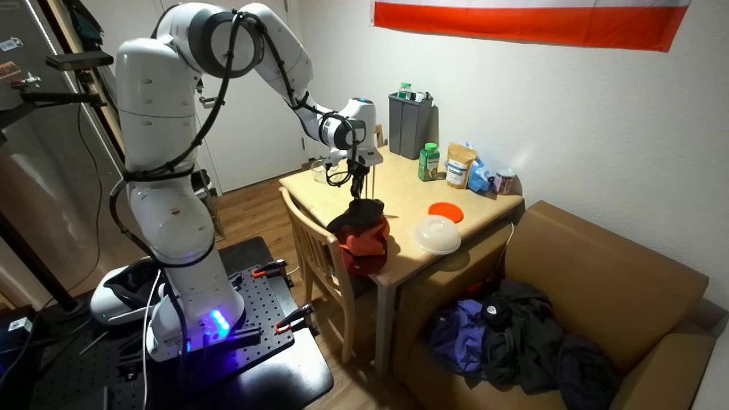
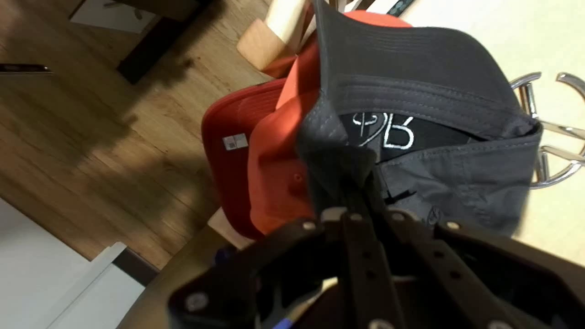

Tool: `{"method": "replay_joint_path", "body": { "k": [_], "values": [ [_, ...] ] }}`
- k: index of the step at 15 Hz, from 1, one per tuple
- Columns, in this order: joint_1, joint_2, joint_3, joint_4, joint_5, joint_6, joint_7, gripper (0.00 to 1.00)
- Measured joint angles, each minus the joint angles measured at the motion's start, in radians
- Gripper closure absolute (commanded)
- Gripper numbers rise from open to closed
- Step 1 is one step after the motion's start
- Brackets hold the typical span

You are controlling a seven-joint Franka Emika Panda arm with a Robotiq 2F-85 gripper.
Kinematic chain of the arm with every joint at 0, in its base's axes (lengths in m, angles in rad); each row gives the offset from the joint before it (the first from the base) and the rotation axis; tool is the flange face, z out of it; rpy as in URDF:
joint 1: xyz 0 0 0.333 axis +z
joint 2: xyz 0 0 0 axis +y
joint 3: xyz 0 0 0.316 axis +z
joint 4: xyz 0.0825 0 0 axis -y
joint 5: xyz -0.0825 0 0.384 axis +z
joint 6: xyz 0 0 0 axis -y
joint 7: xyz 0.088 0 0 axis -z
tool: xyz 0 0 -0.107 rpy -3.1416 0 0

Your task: Take the cap off the stand and put it on the pile of caps on the table

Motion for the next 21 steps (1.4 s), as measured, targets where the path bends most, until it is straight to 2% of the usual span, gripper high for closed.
{"method": "replay_joint_path", "body": {
  "k": [7,10,21],
  "values": [
    [0.012,0.023,-0.02,-0.007,-0.072,-0.003,0.12,0.99],
    [0.013,0.027,-0.02,-0.007,-0.074,-0.003,0.123,0.96],
    [0.01,0.039,-0.02,0.005,-0.08,-0.003,0.119,0.99]
  ]
}}
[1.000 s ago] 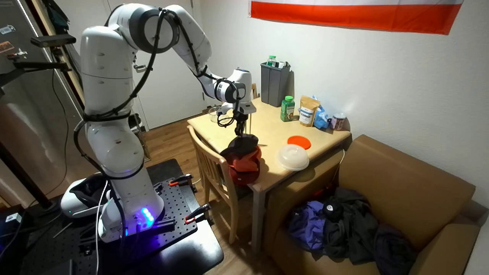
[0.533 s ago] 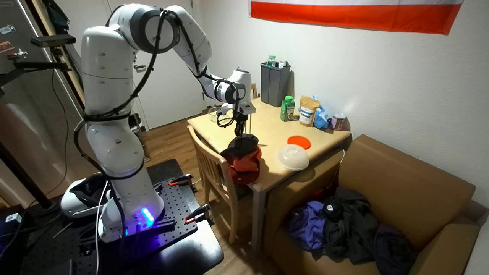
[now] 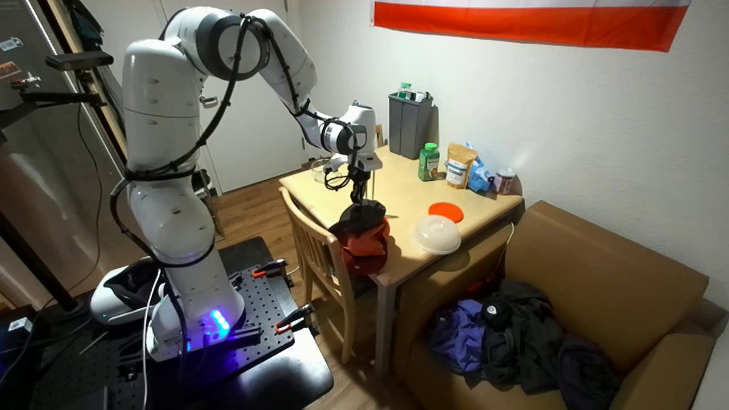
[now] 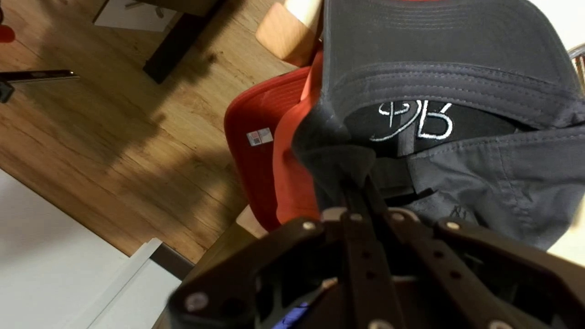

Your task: Take the cap off the stand and put it on the pile of caps on the table

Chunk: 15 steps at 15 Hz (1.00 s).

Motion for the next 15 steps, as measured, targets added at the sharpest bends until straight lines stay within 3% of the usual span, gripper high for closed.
{"method": "replay_joint_path", "body": {
  "k": [12,13,14,15],
  "values": [
    [-0.037,0.111,-0.011,0.11,0.029,-0.022,-0.043,0.99],
    [-0.038,0.122,-0.012,0.116,0.034,-0.023,-0.043,0.95],
    [-0.038,0.131,-0.013,0.121,0.038,-0.024,-0.044,0.71],
    [-0.038,0.138,-0.013,0.124,0.041,-0.024,-0.045,0.7]
  ]
}}
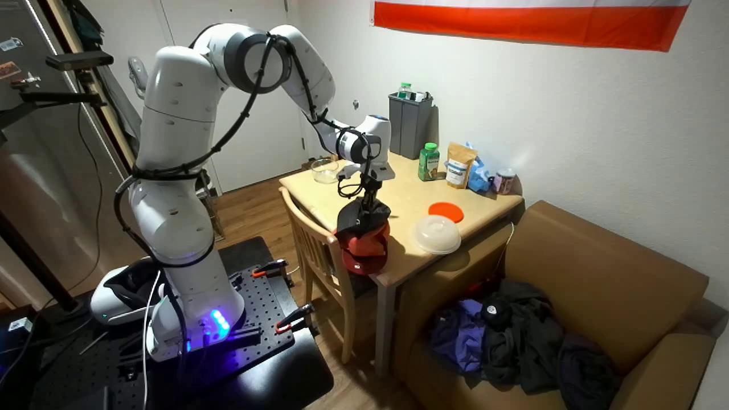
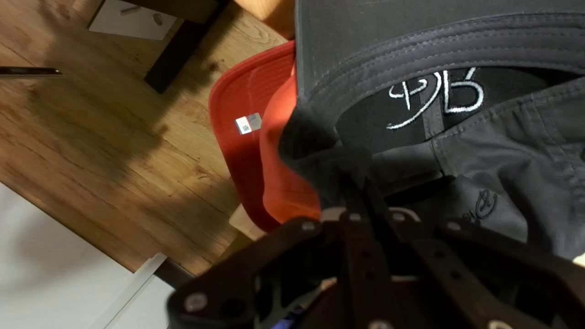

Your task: Take the cap off the stand and put it on the pile of caps on the table

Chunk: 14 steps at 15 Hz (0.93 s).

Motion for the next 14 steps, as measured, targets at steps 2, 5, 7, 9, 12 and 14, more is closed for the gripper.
{"method": "replay_joint_path", "body": {
  "k": [2,5,7,9,12,14],
  "values": [
    [0.001,0.005,0.0,0.003,0.001,0.0,0.0,0.6],
    [0.01,-0.007,0.0,0.003,0.0,0.0,0.0,0.38],
    [0.023,-0.037,0.0,-0.007,-0.003,-0.003,0.0,0.23],
    [0.038,-0.087,0.0,-0.028,-0.012,-0.022,0.003,0.08],
    [0.06,-0.201,0.003,-0.091,-0.041,-0.055,0.007,0.0],
    [0.067,-0.283,0.016,-0.138,-0.044,-0.075,0.007,0.0]
  ]
}}
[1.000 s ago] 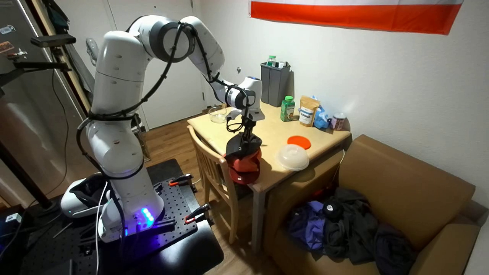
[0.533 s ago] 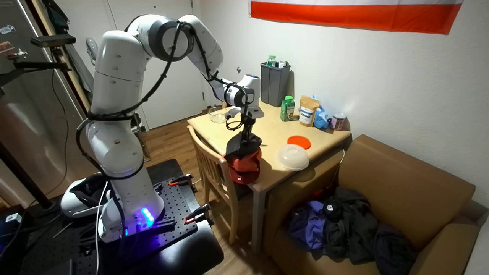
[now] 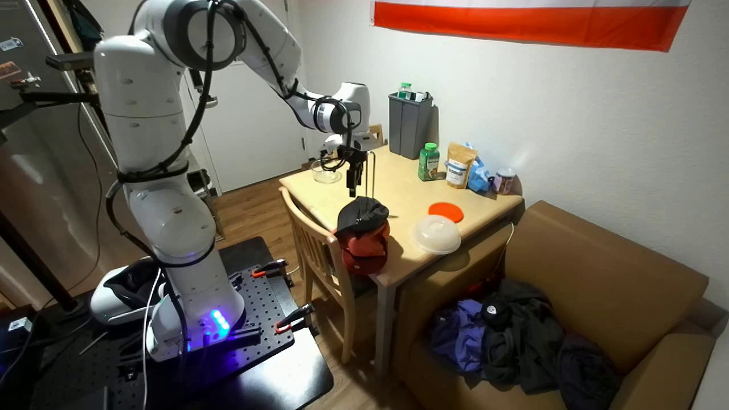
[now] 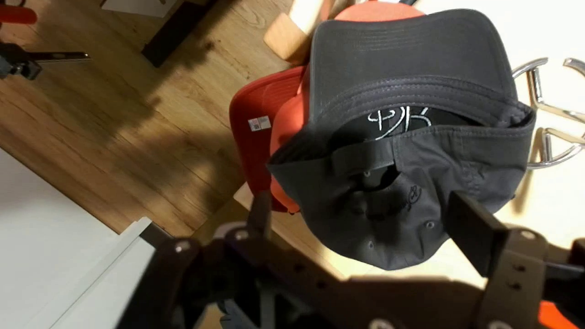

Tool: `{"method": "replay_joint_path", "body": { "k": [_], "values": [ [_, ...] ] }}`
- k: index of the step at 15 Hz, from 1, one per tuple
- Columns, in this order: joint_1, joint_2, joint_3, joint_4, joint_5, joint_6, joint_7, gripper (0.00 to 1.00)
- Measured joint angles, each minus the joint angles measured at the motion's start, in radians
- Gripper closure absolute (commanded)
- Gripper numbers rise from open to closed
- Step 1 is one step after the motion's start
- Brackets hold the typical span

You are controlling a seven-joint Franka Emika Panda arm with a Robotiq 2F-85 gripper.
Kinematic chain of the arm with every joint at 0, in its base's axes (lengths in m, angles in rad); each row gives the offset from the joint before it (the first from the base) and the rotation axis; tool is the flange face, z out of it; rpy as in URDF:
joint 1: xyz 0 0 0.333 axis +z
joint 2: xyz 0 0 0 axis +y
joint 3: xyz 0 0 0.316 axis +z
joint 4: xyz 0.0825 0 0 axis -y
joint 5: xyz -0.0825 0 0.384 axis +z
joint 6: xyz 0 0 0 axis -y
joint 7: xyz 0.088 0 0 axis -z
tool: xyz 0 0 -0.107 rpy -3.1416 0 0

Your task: Take the cap off the stand and put it on the pile of caps on the table

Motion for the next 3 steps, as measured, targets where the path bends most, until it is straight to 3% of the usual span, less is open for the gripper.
{"method": "replay_joint_path", "body": {
  "k": [3],
  "values": [
    [0.0,-0.102,0.03,-0.056,0.0,-0.026,0.0,0.0]
  ]
}}
